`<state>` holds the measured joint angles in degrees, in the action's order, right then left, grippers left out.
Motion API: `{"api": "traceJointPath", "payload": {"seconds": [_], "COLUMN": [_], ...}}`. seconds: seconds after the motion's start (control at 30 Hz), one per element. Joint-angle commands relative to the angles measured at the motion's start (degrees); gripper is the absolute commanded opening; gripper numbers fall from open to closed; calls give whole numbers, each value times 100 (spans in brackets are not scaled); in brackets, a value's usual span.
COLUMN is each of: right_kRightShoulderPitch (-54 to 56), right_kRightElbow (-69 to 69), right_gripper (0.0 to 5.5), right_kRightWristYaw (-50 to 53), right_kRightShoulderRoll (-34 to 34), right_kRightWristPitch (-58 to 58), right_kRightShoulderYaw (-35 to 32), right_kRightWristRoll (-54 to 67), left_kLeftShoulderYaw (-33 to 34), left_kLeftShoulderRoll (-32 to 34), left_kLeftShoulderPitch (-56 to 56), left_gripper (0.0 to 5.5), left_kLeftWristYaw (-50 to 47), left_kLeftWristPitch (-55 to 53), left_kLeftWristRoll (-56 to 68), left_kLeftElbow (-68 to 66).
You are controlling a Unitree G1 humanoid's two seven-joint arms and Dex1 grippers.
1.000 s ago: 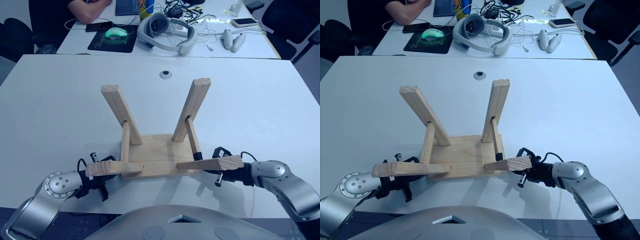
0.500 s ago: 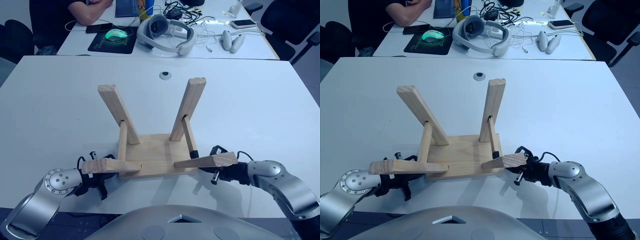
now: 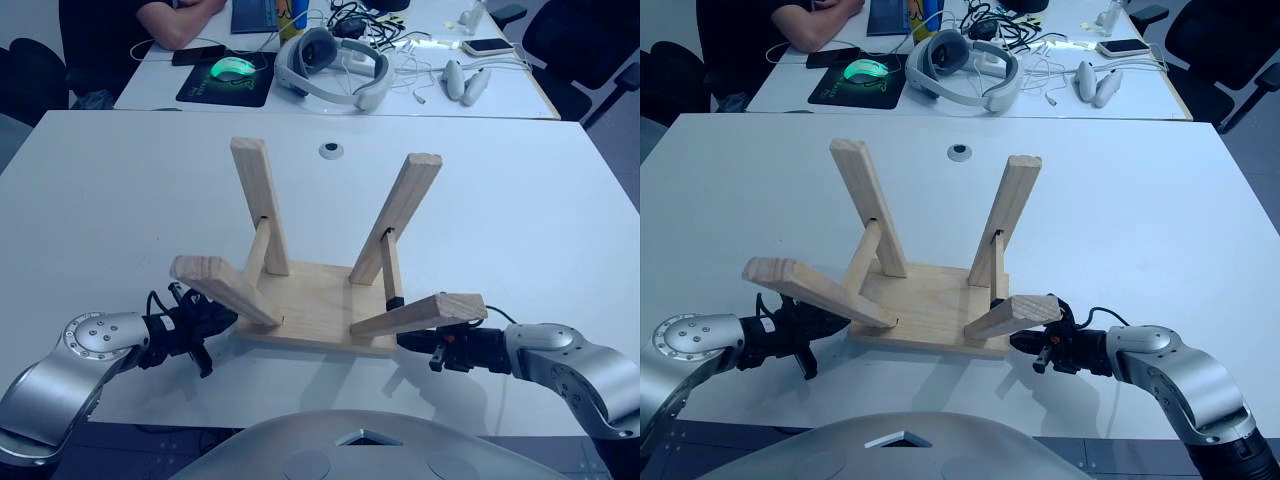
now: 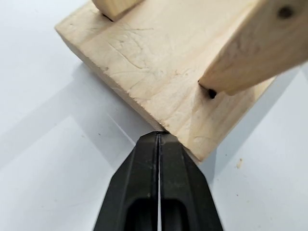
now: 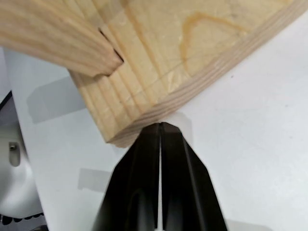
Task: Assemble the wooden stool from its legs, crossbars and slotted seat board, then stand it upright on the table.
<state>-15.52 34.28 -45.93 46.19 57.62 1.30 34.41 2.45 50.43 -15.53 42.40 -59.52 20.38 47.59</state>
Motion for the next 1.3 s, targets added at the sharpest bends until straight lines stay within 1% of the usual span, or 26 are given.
{"api": "traceJointPath", "payload": {"seconds": [0.03, 0.2, 0.47, 0.7, 0.97, 1.03, 1.13, 1.2, 1.3], "right_kRightShoulderPitch": [360, 626, 1125, 1384, 2215, 2283, 2025, 1855, 1543], "right_kRightElbow": [270, 416, 364, 482, 203, 54, -45, -251, -699], "right_gripper": [0, 0, 0, 0, 0, 0, 0, 0, 0], "right_kRightWristYaw": [-163, -138, -100, -33, 236, 266, 247, 365, 558], "right_kRightShoulderRoll": [-146, -157, -92, -55, -157, -138, -38, 0, 97], "right_kRightWristPitch": [27, 350, 580, 764, 985, 872, 602, 256, -450], "right_kRightShoulderYaw": [-147, -478, -741, -1030, -1366, -1268, -1072, -1017, -876], "right_kRightWristRoll": [521, 972, 1283, 1618, 2058, 1856, 1439, 1007, 210], "left_kLeftShoulderYaw": [10, 108, 519, 671, 857, 776, 526, 519, 715], "left_kLeftShoulderRoll": [-91, -20, 239, 399, 422, 469, 675, 703, 491], "left_kLeftShoulderPitch": [244, 420, 1034, 1438, 2160, 2126, 1514, 1160, 750], "left_gripper": [2, 2, 2, 2, 2, 2, 2, 2, 2], "left_kLeftWristYaw": [206, 220, 349, 415, 410, 373, 281, 84, -224], "left_kLeftWristPitch": [48, -18, -164, -342, -537, -444, 32, 513, 1165], "left_kLeftWristRoll": [495, 590, 827, 1127, 1430, 1319, 782, 328, -115], "left_kLeftElbow": [269, 264, 82, 59, -239, -374, -623, -924, -1360]}}
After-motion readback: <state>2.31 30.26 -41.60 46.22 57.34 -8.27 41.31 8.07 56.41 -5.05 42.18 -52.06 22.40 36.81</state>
